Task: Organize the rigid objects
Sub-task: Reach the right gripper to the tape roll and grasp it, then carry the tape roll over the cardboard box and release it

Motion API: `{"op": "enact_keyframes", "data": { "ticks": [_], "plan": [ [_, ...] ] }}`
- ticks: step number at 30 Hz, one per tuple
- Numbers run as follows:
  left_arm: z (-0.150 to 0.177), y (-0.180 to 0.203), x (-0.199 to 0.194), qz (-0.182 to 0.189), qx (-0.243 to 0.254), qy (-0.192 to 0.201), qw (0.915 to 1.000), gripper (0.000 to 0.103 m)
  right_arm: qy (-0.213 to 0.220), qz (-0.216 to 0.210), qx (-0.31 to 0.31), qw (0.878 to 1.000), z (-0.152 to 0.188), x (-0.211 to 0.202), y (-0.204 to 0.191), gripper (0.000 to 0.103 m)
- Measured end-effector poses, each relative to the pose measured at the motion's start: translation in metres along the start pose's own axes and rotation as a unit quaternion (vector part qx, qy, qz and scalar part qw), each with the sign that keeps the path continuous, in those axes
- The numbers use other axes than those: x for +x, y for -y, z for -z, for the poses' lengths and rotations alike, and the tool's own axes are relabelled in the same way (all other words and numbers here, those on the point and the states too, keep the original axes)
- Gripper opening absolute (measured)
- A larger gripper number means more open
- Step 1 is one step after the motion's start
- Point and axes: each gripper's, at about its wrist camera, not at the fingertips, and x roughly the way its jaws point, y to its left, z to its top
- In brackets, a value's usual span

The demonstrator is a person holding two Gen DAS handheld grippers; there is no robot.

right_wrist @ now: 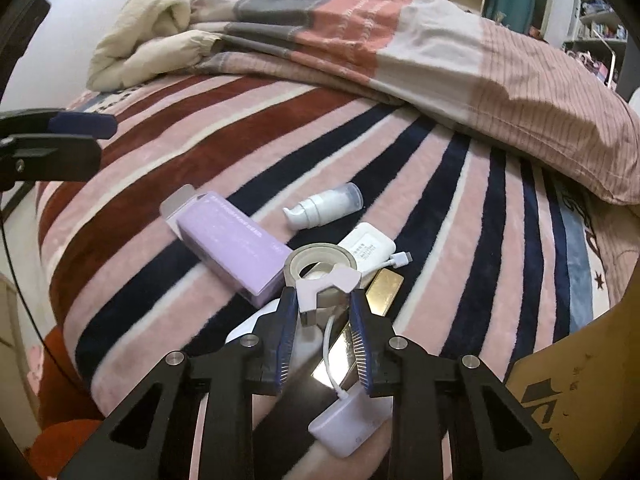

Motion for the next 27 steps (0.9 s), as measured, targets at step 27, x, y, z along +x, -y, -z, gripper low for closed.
{"op": "enact_keyframes", "data": {
  "ticks": [27],
  "plan": [
    [-0.029, 0.056, -0.014, 0.093, 0.020, 0.001, 0.9955, 0.081, 0.084, -0.047, -0.031, 0.995, -0.011, -0.063, -0.017, 0.034]
  ]
}}
